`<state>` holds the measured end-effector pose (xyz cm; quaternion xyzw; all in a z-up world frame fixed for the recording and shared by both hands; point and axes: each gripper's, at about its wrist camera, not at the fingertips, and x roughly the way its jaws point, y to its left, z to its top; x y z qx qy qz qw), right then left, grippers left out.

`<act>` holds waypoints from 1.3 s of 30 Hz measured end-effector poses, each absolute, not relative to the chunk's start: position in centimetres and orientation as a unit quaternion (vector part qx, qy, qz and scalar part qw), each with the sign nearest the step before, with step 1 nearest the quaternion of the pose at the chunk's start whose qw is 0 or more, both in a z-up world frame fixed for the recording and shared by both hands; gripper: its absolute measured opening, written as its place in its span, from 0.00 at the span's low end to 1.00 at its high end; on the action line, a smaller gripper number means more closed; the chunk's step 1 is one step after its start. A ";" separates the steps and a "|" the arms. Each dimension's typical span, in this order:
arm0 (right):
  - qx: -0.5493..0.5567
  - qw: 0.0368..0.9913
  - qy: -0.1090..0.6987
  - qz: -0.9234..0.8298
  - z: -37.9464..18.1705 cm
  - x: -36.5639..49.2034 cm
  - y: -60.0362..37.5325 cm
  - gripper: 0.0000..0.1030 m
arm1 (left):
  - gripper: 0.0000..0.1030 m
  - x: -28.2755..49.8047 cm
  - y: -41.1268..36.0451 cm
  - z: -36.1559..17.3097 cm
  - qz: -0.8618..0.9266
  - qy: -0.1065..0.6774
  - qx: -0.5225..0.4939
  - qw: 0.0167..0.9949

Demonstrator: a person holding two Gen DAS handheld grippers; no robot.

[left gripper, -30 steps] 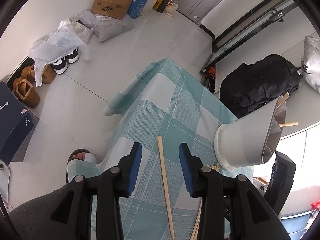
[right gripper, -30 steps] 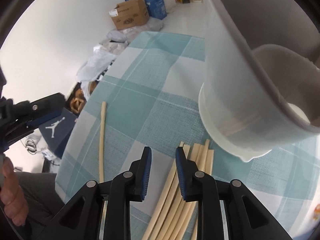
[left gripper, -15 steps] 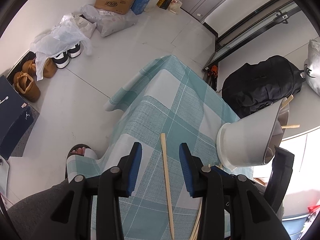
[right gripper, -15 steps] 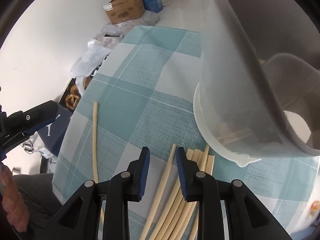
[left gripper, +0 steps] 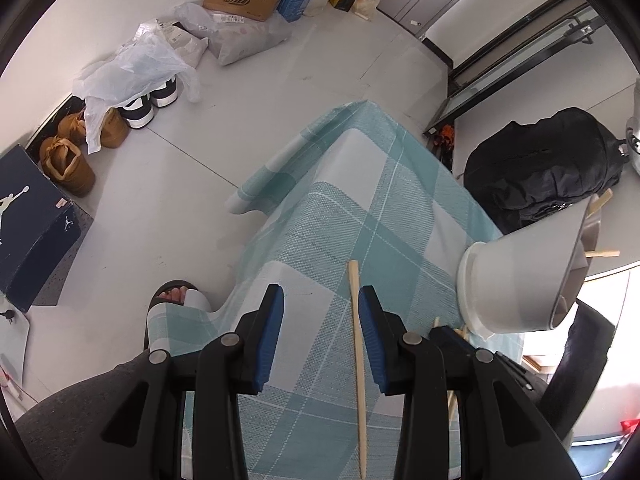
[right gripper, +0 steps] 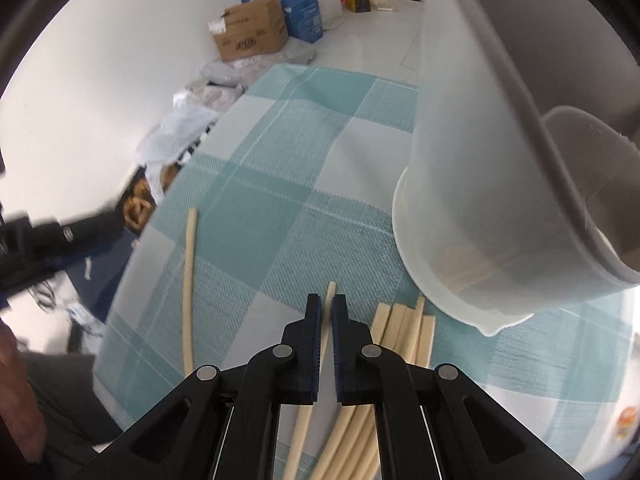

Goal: Organize utensils

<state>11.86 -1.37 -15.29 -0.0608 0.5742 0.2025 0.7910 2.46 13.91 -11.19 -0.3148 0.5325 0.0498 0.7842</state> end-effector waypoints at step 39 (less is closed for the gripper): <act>0.148 0.874 0.372 0.276 -3.9 4.2 -16.7 0.03 | 0.02 5.8 5.4 -12.4 0.093 0.550 -0.119 0.821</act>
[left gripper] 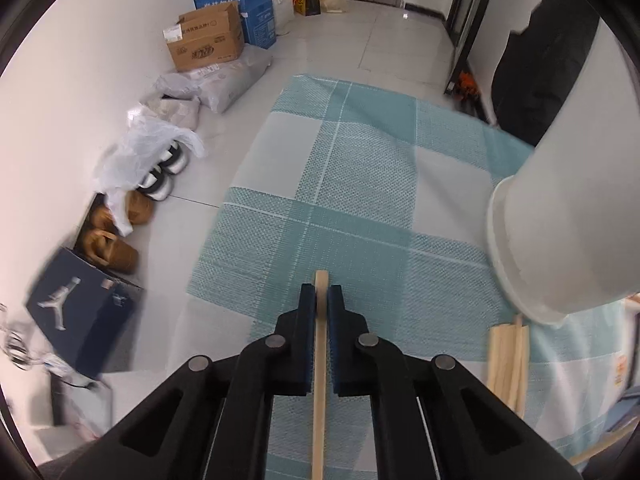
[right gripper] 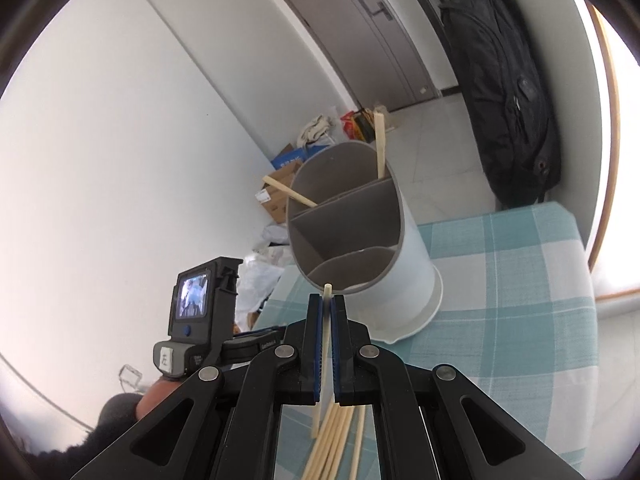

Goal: Organize utensils
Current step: 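Carry both held chopsticks up and over the divided holder's opening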

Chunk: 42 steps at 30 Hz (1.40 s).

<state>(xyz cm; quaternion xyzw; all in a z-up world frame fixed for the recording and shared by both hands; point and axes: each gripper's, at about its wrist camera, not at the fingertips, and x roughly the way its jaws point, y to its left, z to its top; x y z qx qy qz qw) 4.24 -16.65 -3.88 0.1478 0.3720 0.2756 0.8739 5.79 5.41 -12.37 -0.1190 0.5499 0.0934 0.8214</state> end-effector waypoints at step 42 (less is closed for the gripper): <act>0.144 0.902 0.303 0.270 5.5 3.2 -17.2 0.03 | 0.02 -1.2 3.6 6.9 -0.032 0.151 -0.198 0.968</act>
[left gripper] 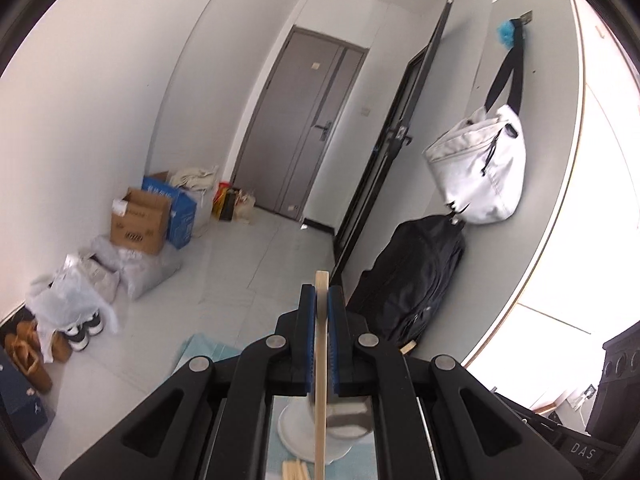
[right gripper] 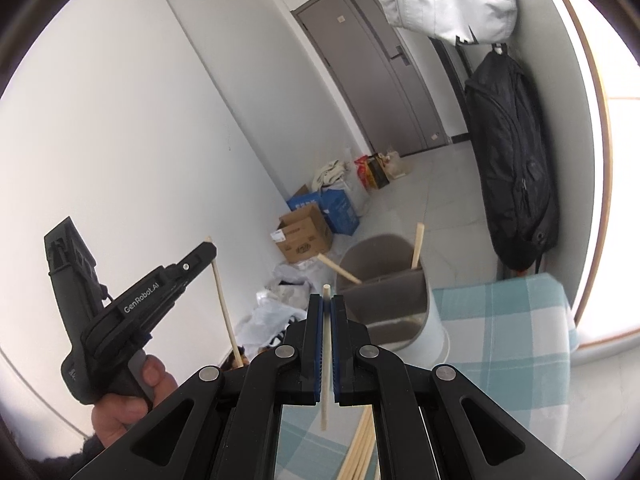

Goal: Organize utensils
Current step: 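Carry both held chopsticks up and over the divided holder's opening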

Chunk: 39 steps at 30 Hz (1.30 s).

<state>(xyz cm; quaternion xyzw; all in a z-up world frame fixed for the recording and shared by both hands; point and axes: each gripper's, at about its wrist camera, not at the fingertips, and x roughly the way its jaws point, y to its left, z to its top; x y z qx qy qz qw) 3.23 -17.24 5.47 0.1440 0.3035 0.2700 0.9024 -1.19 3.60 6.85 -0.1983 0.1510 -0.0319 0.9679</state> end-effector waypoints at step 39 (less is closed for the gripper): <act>0.090 0.915 0.317 0.234 7.6 19.4 -16.0 0.03 | 0.02 10.7 -1.2 5.6 -0.010 0.067 -0.100 0.993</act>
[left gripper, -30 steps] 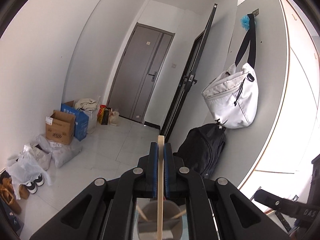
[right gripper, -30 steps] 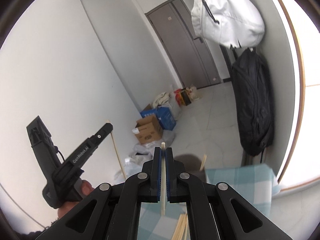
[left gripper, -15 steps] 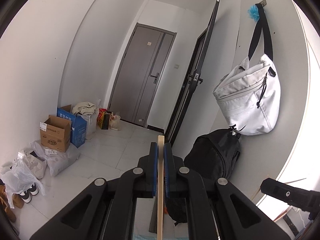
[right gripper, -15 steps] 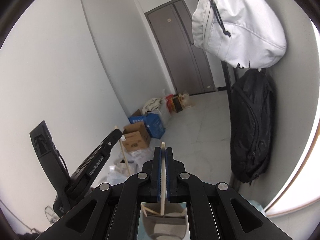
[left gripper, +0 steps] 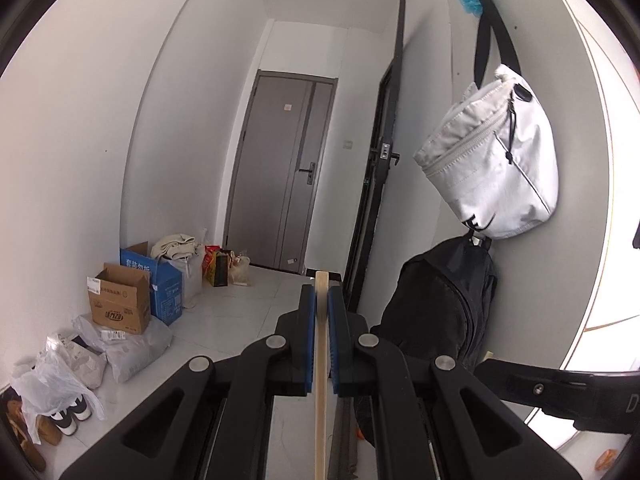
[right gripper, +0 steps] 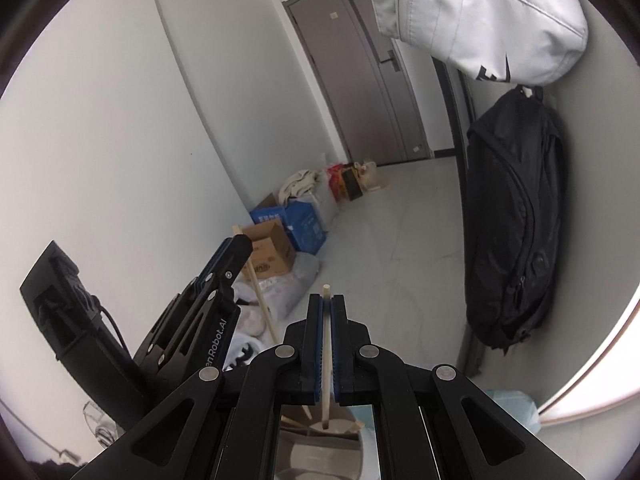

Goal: Organize utensils
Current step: 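Carry both held chopsticks up and over the divided holder's opening, then open both tools to drop the chopsticks into the holder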

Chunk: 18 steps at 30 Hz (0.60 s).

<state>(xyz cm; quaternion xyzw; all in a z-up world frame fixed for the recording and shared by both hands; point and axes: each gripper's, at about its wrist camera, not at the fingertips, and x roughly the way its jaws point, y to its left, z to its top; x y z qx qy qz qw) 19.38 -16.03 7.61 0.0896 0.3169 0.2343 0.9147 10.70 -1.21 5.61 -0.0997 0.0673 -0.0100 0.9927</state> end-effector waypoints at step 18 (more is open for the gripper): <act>0.075 0.909 0.330 0.241 6.2 17.6 -16.0 0.03 | 0.02 8.6 -1.5 5.4 -0.063 0.100 -0.063 0.991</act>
